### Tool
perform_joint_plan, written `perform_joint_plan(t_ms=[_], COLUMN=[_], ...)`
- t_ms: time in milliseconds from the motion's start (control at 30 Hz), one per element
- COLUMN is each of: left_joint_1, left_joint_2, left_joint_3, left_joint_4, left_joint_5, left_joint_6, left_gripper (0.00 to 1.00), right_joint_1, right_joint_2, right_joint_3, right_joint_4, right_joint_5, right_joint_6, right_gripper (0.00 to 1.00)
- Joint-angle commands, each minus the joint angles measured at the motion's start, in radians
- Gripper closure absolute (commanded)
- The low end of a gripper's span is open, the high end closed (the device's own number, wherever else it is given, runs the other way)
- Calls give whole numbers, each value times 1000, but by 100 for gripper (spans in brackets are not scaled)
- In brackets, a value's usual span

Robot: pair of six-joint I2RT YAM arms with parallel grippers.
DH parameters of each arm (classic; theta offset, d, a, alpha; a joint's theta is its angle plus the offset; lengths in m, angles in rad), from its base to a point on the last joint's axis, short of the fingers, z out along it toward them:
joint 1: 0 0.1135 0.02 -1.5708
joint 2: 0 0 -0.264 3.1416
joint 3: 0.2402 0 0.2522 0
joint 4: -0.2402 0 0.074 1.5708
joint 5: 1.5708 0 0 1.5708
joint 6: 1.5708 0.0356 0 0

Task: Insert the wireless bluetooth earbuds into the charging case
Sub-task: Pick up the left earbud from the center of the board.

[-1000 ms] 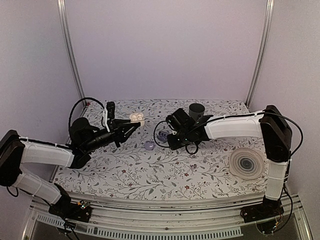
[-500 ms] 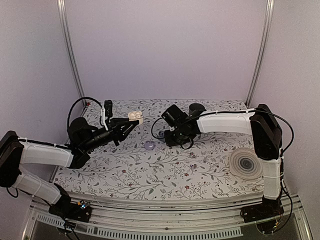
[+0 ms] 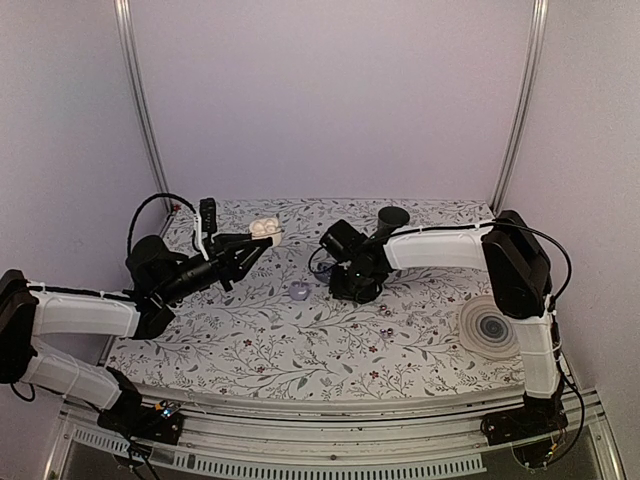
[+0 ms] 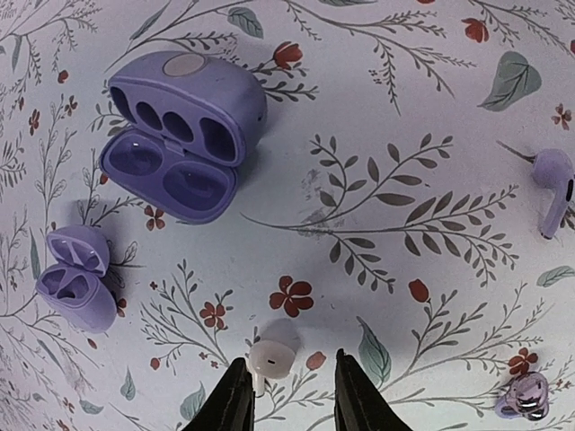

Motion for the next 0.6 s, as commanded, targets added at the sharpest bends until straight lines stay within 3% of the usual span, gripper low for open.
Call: perform_joint_plan(t_ms=[0, 400, 567], left_joint_1=[20, 29, 35], left_joint_2=[-15, -19, -27], left_joint_3=[-9, -10, -14], left_joint_4=[41, 94, 105], left_joint_5=[32, 75, 85], left_joint_6=[-16, -38, -43], left_gripper=[100, 100, 100], right_joint_1=[-6, -1, -2], right_joint_2=[41, 159, 160], right_joint_3=[60, 237, 234], right_joint_4=[-83, -225, -238], right_joint_5=[6, -40, -45], right_joint_6=[169, 261, 288], right_gripper=[67, 68, 68])
